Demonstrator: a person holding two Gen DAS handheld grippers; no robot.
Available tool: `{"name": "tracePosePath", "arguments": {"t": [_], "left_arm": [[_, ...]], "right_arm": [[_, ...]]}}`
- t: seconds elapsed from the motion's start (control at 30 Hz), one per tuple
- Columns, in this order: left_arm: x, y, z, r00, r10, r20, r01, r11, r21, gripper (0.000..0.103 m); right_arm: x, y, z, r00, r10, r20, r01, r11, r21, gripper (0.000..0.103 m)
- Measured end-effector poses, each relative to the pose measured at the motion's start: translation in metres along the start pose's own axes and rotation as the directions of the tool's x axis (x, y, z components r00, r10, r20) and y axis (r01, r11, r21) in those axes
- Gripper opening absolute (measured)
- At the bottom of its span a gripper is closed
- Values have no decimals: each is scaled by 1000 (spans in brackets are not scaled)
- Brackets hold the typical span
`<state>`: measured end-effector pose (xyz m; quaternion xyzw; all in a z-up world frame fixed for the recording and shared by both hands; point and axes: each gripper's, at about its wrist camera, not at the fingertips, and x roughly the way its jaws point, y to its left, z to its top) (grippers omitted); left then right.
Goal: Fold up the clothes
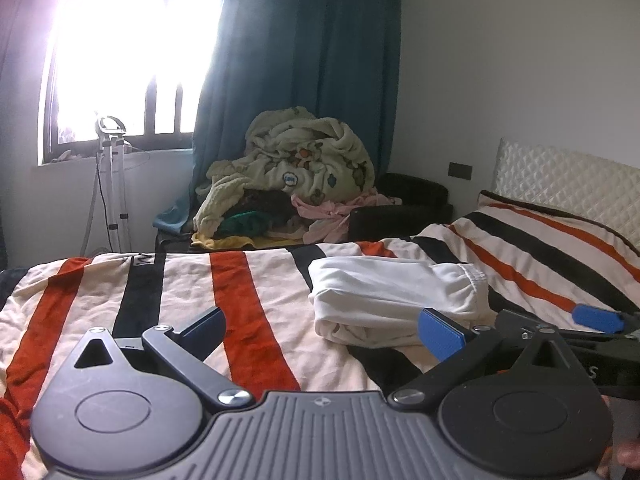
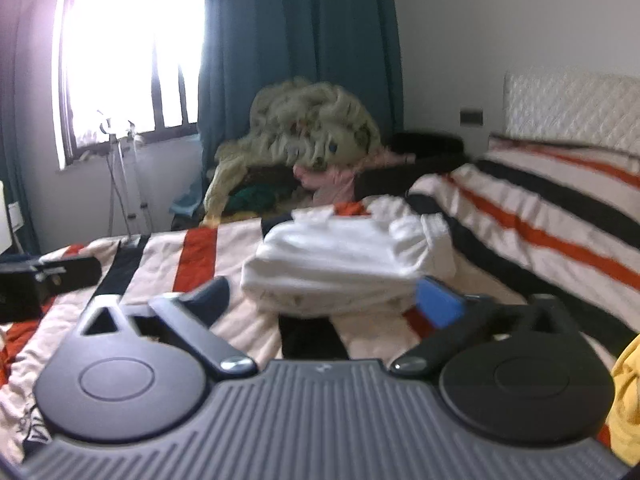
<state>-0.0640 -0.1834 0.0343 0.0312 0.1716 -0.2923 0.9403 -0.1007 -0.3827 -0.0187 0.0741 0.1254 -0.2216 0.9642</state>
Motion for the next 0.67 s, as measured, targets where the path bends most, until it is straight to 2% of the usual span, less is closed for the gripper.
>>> {"name": "tracePosePath", "arguments": {"t": [0.17,0.67], "left_arm": [[1,0,0,1000,-2,-5,2,1000,-4,103],[-1,-2,-3,1000,11,-5,-11,1000,7,103]], "right_arm": [[-1,4,0,1000,-14,9,14,999,-30,103],[1,2,-1,999,-34,-14,34,999,-13,103]]}}
